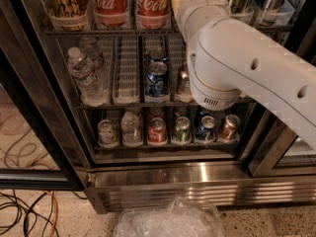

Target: Pick blue plastic bottle from top shelf of fridge

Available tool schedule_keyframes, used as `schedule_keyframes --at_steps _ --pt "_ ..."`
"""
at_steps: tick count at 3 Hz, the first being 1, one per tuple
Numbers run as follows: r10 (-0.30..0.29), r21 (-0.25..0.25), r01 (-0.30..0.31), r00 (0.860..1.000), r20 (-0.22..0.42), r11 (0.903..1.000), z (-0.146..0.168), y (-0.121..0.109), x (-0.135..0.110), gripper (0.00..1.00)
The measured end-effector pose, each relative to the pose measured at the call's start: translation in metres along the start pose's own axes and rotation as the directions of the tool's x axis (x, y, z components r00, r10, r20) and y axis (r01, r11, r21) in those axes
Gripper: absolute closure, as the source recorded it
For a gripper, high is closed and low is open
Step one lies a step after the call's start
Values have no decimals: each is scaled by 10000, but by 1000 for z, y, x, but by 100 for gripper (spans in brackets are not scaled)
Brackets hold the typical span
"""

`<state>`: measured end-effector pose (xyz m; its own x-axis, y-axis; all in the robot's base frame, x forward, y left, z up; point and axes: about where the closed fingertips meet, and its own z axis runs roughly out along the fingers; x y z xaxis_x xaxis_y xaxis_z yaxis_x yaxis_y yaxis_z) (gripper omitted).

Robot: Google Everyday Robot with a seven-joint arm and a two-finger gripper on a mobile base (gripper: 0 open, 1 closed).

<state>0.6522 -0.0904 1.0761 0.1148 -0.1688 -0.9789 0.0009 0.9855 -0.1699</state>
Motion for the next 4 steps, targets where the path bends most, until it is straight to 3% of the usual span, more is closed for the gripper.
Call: schedule_keyframes --at_steps 1,3,4 --pt "4 -255 -8 9998 -180 9997 -1 4 4 57" --pt "5 -263 -9 9999 -152 9997 -1 4 2 100" --pt "54 -429 -43 9996 276 9991 -7 2 -21 100"
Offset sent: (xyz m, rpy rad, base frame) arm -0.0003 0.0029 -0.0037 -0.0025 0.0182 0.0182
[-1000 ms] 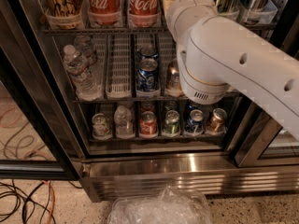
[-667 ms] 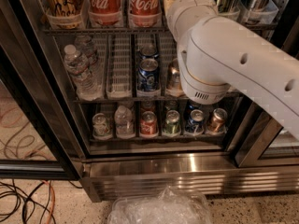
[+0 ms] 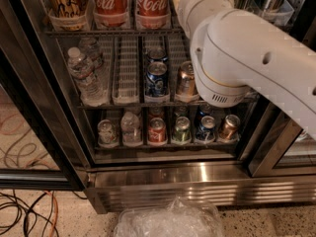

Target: Pick blue plastic bottle from top shelf of fridge

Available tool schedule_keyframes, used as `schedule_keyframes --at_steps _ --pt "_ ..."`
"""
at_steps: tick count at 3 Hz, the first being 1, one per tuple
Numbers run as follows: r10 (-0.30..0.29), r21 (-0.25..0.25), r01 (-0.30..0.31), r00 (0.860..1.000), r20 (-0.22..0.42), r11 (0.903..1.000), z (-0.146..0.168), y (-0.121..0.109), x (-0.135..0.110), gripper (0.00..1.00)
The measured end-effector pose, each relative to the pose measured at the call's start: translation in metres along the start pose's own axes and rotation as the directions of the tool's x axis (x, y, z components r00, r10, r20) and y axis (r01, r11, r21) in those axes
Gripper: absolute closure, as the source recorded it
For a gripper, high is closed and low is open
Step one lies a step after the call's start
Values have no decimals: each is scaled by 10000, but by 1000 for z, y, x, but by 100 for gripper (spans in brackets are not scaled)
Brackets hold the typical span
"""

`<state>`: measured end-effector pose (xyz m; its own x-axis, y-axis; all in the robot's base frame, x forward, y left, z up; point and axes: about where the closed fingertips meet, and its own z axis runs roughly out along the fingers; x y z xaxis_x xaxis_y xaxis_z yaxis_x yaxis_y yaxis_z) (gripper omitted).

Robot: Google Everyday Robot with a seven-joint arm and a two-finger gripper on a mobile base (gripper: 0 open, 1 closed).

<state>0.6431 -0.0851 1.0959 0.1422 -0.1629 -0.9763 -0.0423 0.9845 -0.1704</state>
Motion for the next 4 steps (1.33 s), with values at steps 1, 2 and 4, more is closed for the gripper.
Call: schedule_keyframes --at_steps 1,2,4 --pt "-438 -7 438 9987 254 9990 -10 -2 -29 100" --pt "-729 -120 733 9968 332 9972 -25 -2 -55 100" --pt "-1722 -1486 1566 9801 -990 9764 -83 24 -14 100"
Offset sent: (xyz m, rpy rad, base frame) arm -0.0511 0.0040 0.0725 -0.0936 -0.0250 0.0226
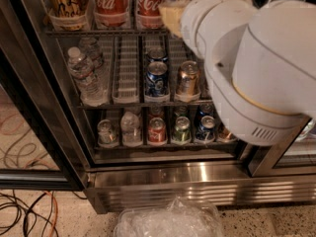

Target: Pick blue plastic bottle from top shelf of fridge

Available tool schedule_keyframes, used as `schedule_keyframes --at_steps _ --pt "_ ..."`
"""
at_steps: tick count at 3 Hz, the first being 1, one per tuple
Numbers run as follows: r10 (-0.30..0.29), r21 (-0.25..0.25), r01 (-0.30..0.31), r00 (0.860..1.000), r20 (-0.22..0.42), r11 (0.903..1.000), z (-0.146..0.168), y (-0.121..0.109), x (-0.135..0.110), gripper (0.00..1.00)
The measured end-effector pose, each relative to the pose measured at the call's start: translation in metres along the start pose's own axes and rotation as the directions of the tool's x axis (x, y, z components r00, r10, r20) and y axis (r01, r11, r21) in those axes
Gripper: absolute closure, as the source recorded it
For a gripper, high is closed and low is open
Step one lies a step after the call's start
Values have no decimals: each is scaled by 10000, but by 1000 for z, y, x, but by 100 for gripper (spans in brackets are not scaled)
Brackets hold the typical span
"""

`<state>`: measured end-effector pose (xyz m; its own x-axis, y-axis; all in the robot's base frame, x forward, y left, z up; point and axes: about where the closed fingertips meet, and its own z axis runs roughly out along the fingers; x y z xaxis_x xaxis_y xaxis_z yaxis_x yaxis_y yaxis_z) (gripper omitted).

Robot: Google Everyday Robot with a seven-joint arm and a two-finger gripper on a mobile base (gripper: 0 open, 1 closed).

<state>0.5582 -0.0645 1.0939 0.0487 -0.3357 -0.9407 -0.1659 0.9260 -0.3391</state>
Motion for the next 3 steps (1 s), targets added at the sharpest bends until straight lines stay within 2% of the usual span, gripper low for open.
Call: schedule_keyframes --at_steps 1,2,3 --pt "771 -985 -843 9942 -751 9916 -17 24 44 100" --pt "1737 -1701 -1939 9767 -1262 9662 -34 39 77 100" --pt "2646 -2025 -2960 9495 -1685 9335 -55 45 101 100"
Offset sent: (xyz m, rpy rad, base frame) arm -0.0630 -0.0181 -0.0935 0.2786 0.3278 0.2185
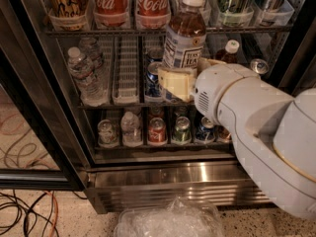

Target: Pick blue plastic bottle from top shelf of fridge

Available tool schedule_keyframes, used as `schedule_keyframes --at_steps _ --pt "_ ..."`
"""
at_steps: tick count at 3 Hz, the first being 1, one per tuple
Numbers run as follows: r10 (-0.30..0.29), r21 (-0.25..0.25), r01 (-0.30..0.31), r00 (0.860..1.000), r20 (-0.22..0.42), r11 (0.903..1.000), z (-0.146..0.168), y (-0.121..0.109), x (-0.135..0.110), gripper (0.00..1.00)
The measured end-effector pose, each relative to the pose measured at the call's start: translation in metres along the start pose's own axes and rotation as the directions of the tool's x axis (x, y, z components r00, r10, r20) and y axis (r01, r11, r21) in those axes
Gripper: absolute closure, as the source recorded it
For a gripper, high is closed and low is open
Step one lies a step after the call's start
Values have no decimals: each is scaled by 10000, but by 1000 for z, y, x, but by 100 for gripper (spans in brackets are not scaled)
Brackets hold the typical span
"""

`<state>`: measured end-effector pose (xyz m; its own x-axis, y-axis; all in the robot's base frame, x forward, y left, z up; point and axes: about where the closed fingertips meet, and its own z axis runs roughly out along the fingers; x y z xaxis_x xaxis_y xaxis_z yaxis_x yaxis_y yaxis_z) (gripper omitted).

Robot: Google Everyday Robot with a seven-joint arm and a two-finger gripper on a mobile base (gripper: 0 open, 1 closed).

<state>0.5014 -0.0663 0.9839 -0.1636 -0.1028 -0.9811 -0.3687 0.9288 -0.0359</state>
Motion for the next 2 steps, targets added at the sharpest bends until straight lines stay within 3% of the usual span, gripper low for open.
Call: schedule_keyframes --at_steps 1,2 --pt "599 -267 -603 9981 -166 9978 -12 -8 23 100" --pt "593 -266 -598 9981 -165 9979 -12 -8 23 100"
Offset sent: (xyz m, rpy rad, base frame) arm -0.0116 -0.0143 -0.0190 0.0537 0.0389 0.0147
